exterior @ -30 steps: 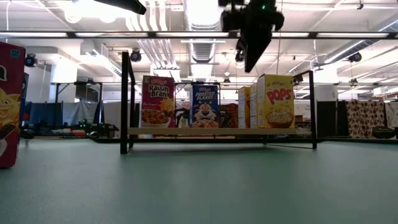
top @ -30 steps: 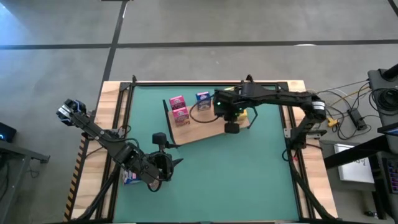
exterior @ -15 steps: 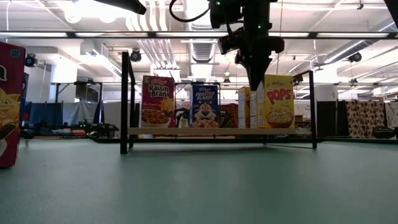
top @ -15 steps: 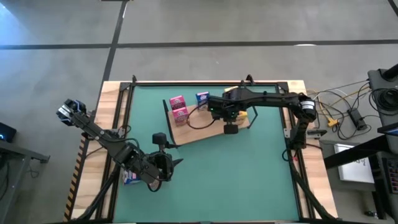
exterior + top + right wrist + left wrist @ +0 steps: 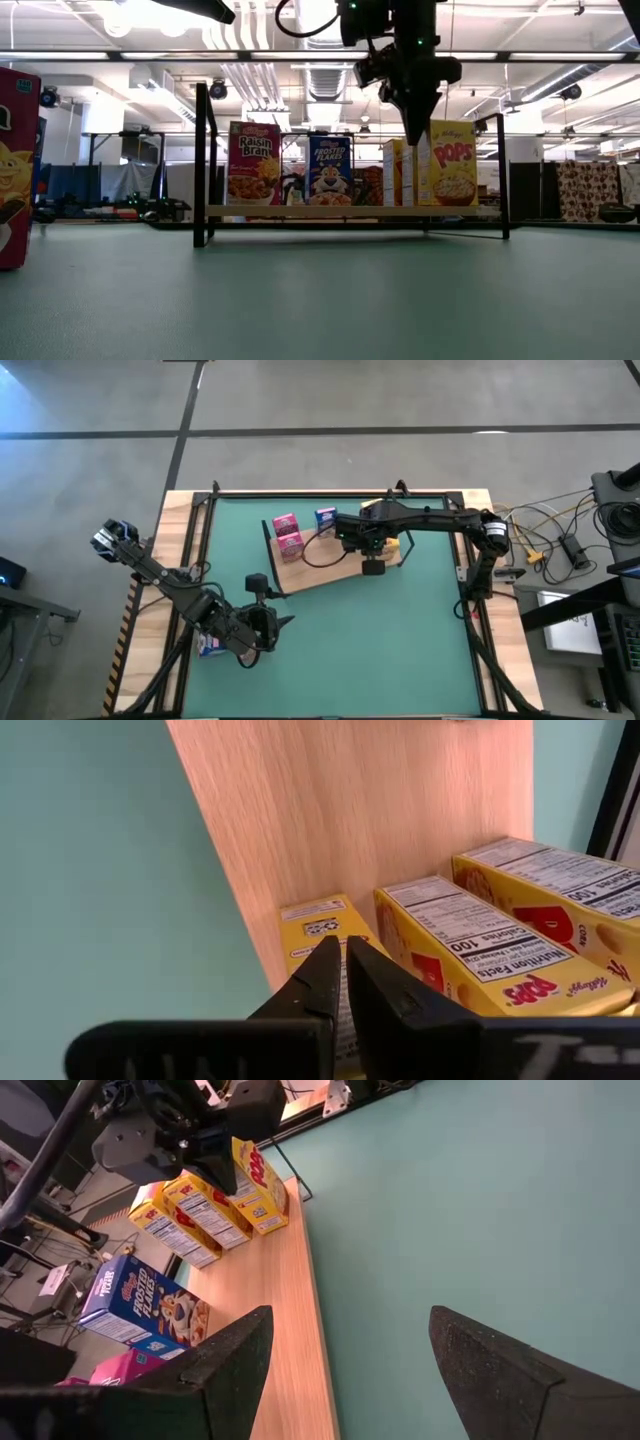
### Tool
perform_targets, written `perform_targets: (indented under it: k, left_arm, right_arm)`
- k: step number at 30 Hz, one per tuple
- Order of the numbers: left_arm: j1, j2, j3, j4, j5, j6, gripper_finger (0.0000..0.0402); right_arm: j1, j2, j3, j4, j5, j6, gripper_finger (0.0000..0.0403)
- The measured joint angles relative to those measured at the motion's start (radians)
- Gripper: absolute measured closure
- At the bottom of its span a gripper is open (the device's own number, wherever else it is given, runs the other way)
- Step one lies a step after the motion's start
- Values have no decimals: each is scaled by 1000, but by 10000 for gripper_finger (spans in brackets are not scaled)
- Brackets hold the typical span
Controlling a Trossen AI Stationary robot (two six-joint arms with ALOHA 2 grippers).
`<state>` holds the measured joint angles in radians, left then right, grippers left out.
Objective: Stack cereal on shelf
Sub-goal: Put the yellow cereal box on the shelf aligned with the other yellow cereal boxes, then adjust the yellow cereal box on the shelf
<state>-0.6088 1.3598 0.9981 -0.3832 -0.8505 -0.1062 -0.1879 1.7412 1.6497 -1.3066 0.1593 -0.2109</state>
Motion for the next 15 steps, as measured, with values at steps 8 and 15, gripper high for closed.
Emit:
perform_targets:
  k: [8, 15]
  left_arm:
    - [0, 0, 0, 0, -1, 0, 150]
    - [0, 0, 0, 0, -1, 0, 150]
  right_arm:
    - [-1, -44, 44, 37, 2, -50, 390]
    - [-77, -90, 84, 169, 80, -123, 390]
